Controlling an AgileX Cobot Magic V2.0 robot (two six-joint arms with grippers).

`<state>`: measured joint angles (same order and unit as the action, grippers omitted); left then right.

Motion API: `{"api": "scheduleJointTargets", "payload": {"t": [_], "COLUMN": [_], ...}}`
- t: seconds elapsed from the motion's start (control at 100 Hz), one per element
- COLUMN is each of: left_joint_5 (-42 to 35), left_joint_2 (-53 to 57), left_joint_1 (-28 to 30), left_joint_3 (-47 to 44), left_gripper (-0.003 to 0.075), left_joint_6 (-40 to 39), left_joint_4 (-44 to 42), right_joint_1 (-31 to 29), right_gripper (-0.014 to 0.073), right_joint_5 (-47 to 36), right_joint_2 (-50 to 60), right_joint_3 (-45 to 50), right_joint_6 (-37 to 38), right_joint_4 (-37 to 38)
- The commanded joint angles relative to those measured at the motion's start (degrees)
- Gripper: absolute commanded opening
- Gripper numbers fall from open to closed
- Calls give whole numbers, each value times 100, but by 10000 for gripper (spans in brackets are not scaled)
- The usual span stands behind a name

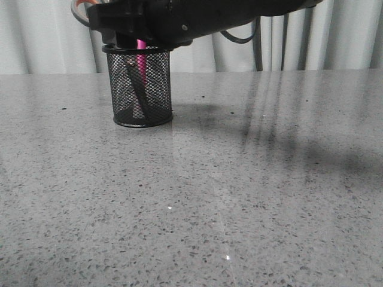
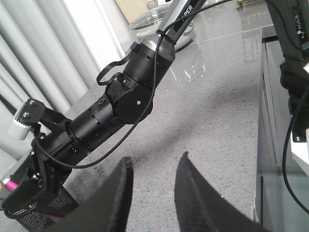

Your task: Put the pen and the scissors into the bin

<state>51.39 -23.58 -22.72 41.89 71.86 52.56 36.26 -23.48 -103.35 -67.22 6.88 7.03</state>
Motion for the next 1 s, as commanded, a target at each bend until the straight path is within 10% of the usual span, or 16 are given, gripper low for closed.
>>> {"api": "scheduleJointTargets", "payload": {"t": [0.0,0.21,0.37,0.54,0.99], "left_joint_5": [-343,-1270,-2330,-3552,-3908], "left_joint_2": [-43,112,559,1248,1591], "left_joint_1": [-50,-50,-50,-50,-50], "left_joint_3": [128,40,-542,-1283,-2050], "left_gripper": [187,152,105,36,-19], "left_joint_6": [-63,-653,-1170,-1762,-1874], "left_joint_4": [276,-68,-175,-175,63], "right_joint_1": [-19,-19,-19,-19,-19], "right_gripper": [420,353,-75,-69,-69], "right_joint_5": [-672,-101,1177,1810,2695], "right_joint_2": [441,985,1782,2915,7227], "right_joint_3": [-126,-126,-126,468,3990], "right_joint_6": [-45,-45,-45,-45,-45], "right_joint_4": [15,15,33,578,1605]}}
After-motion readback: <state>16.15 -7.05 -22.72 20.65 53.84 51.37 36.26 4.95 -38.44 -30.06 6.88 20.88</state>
